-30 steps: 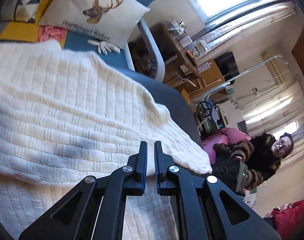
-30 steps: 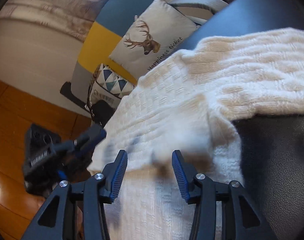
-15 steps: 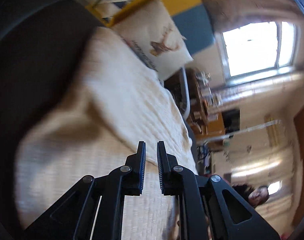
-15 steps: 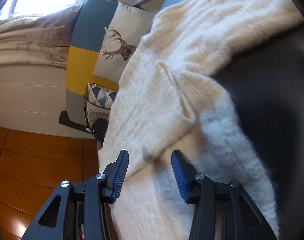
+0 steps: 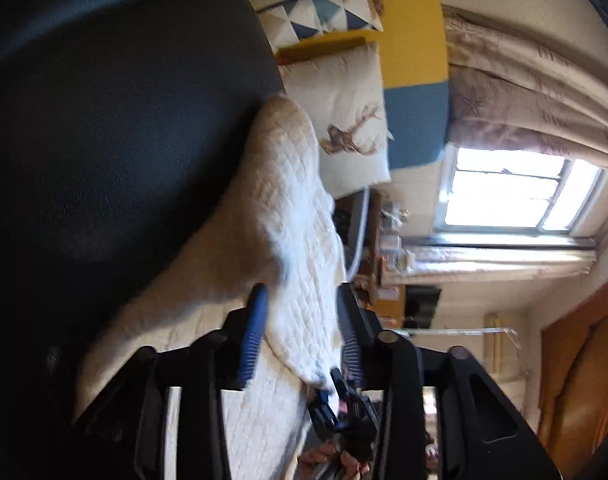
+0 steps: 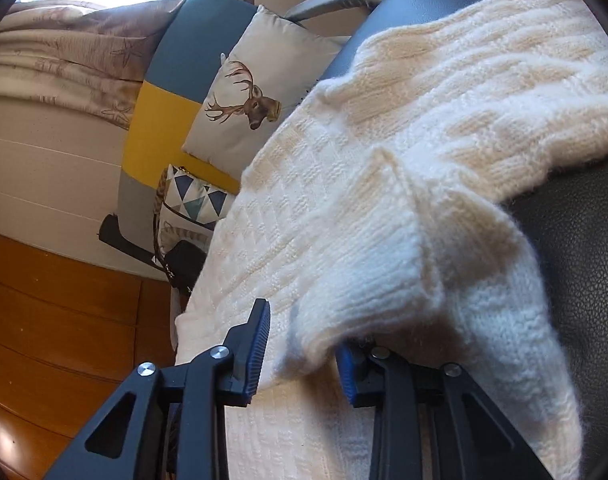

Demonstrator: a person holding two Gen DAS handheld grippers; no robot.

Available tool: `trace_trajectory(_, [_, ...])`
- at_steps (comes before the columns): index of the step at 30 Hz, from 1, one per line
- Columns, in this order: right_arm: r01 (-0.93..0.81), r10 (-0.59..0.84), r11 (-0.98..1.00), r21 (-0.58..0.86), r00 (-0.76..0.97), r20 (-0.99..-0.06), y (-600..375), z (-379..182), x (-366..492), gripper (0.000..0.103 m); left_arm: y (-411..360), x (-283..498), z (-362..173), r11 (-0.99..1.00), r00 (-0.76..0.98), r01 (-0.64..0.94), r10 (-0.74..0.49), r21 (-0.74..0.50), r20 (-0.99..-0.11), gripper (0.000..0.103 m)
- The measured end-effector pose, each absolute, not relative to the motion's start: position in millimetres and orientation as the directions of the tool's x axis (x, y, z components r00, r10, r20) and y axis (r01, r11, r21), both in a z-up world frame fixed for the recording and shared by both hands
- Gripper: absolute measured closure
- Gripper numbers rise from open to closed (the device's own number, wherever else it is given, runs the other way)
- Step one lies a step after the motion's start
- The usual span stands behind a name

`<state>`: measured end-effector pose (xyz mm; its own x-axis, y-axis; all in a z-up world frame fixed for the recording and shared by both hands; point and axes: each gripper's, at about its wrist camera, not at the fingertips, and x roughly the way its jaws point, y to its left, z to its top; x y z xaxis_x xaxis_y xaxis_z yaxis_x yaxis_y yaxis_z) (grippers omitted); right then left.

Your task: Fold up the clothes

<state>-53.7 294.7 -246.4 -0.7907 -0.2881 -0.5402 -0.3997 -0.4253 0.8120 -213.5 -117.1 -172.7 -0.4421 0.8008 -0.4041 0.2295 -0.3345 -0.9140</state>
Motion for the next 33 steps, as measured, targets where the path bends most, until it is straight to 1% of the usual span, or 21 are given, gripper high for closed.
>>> trace_trajectory(2, [-0.390,-0.301,-0.404,0.827,-0.797,-0.523,296.0,-248.9,-50.5,0.071,-114.7,-210.6,-175.1,-0.350,-0.422,0.261,0.797,-0.900,-0.432,0.054])
trace_trajectory(4, [-0.389,-0.296,-0.400,0.830,-0.802,-0.519,298.6,-249.5,-47.7,0.071,-112.8,-210.0,-176.8,-0.362,-0.417,0.277,0.790,-0.890,-0.450,0.051])
trace_trajectory(8, [-0.398,-0.280,-0.403,0.824,-0.804,-0.525,298.7,-248.2,-48.7,0.071,-112.3,-221.4,-179.3,-0.374,-0.450,0.329,0.745,-0.867,-0.492,0.051])
trace_trajectory(10, [-0.406,-0.270,-0.426,0.809,-0.796,-0.541,296.4,-246.4,-50.8,0.071,-109.9,-228.7,-180.2,-0.361,-0.468,0.353,0.731,-0.863,-0.497,0.051])
trace_trajectory(12, [-0.405,-0.260,-0.458,0.791,-0.790,-0.555,293.6,-243.0,-53.1,0.076,-110.0,-230.7,-175.3,-0.369,-0.507,0.348,0.699,-0.862,-0.504,0.053])
trace_trajectory(13, [-0.394,-0.258,-0.478,0.786,-0.792,-0.553,292.3,-239.7,-54.2,0.079,-110.4,-229.4,-169.6,-0.376,-0.538,0.335,0.676,-0.864,-0.503,0.056])
trace_trajectory(14, [-0.383,-0.248,-0.510,0.770,-0.792,-0.558,291.8,-233.9,-55.5,0.083,-110.2,-227.5,-163.3,-0.404,-0.562,0.316,0.650,-0.859,-0.512,0.078])
trace_trajectory(15, [-0.377,-0.235,-0.536,0.756,-0.793,-0.562,292.2,-228.3,-56.5,0.085,-109.4,-225.1,-156.5,-0.449,-0.579,0.292,0.620,-0.845,-0.529,0.090])
trace_trajectory(16, [-0.369,-0.223,-0.561,0.741,-0.795,-0.564,292.7,-222.6,-57.6,0.086,-108.7,-222.1,-151.9,-0.488,-0.591,0.276,0.593,-0.828,-0.546,0.090])
trace_trajectory(17, [-0.354,-0.211,-0.588,0.727,-0.801,-0.561,294.3,-214.7,-58.1,0.087,-108.0,-218.7,-149.3,-0.522,-0.600,0.267,0.568,-0.810,-0.563,0.094])
trace_trajectory(18, [-0.347,-0.191,-0.619,0.704,-0.803,-0.564,294.8,-206.7,-57.6,0.087,-107.4,-215.3,-146.6,-0.555,-0.609,0.258,0.542,-0.791,-0.579,0.095])
trace_trajectory(20, [-0.338,-0.152,-0.678,0.653,-0.805,-0.574,296.3,-192.8,-55.8,0.087,-107.4,-209.3,-147.7,-0.599,-0.622,0.247,0.504,-0.761,-0.599,0.095])
trace_trajectory(22, [-0.380,-0.096,-0.723,0.577,-0.772,-0.629,297.8,-191.2,-54.4,0.087,-109.4,-208.0,-154.1,-0.601,-0.609,0.251,0.511,-0.759,-0.606,0.096])
trace_trajectory(23, [-0.397,-0.090,-0.724,0.564,-0.756,-0.648,300.5,-196.1,-53.4,0.087,-109.5,-208.5,-157.5,-0.599,-0.601,0.253,0.517,-0.759,-0.609,0.096])
trace_trajectory(24, [-0.390,-0.120,-0.698,0.601,-0.764,-0.635,305.1,-202.4,-49.1,0.084,-109.6,-209.1,-160.8,-0.597,-0.594,0.256,0.524,-0.760,-0.611,0.096])
trace_trajectory(25, [-0.381,-0.149,-0.670,0.637,-0.772,-0.618,309.8,-208.5,-44.6,0.083,-109.7,-209.6,-164.2,-0.595,-0.586,0.258,0.530,-0.761,-0.614,0.096])
trace_trajectory(26, [-0.370,-0.169,-0.625,0.687,-0.796,-0.582,315.6,-212.7,-36.6,0.072,-109.8,-210.1,-167.5,-0.594,-0.578,0.261,0.536,-0.761,-0.616,0.096])
trace_trajectory(27, [-0.368,-0.194,-0.582,0.725,-0.804,-0.563,320.0,-217.8,-30.5,0.067,-109.9,-210.6,-170.9,-0.592,-0.569,0.263,0.542,-0.762,-0.618,0.096])
trace_trajectory(31, [-0.324,-0.311,-0.415,0.850,-0.828,-0.467,323.7,-235.0,-14.7,0.067,-111.9,-213.9,-174.4,-0.584,-0.551,0.265,0.561,-0.767,-0.618,0.096])
trace_trajectory(33, [-0.328,-0.313,-0.429,0.841,-0.819,-0.480,319.7,-235.7,-17.1,0.067,-113.1,-213.4,-174.2,-0.584,-0.546,0.266,0.564,-0.767,-0.619,0.095])
